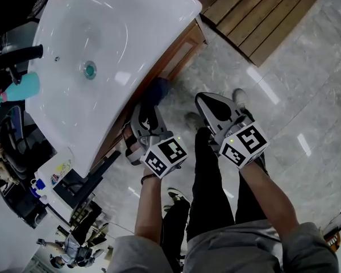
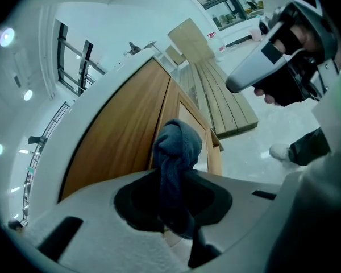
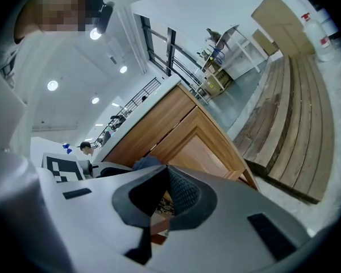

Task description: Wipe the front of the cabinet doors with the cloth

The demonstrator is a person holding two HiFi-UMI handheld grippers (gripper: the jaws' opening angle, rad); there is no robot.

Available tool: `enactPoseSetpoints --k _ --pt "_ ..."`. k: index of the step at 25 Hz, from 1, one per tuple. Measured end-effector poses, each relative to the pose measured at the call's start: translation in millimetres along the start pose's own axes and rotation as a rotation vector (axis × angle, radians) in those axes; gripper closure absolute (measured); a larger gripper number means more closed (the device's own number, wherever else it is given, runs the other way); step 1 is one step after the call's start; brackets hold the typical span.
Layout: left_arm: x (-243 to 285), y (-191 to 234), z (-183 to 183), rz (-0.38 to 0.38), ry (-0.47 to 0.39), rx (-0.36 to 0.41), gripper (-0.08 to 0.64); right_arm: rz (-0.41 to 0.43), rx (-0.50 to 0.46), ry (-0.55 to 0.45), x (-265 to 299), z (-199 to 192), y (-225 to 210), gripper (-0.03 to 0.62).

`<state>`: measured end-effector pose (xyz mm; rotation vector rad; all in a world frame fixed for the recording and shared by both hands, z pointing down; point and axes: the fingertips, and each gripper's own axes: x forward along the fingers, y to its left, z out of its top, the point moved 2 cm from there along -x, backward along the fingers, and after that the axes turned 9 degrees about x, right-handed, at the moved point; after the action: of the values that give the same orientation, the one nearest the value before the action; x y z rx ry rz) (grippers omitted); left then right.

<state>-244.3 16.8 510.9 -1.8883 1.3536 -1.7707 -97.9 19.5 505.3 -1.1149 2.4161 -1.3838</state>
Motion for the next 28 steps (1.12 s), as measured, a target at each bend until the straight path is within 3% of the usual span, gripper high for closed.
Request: enactPoseSetpoints --k 7,28 --pt "19 -19 -4 -0.031 0.027 -0.048 0.474 -0.026 -0.003 0.015 -6 -9 -13 0.581" --pt "92 -92 -7 -0.111 0.051 0.000 0.474 -0.113 0.022 0.024 -14 -28 -63 0.581"
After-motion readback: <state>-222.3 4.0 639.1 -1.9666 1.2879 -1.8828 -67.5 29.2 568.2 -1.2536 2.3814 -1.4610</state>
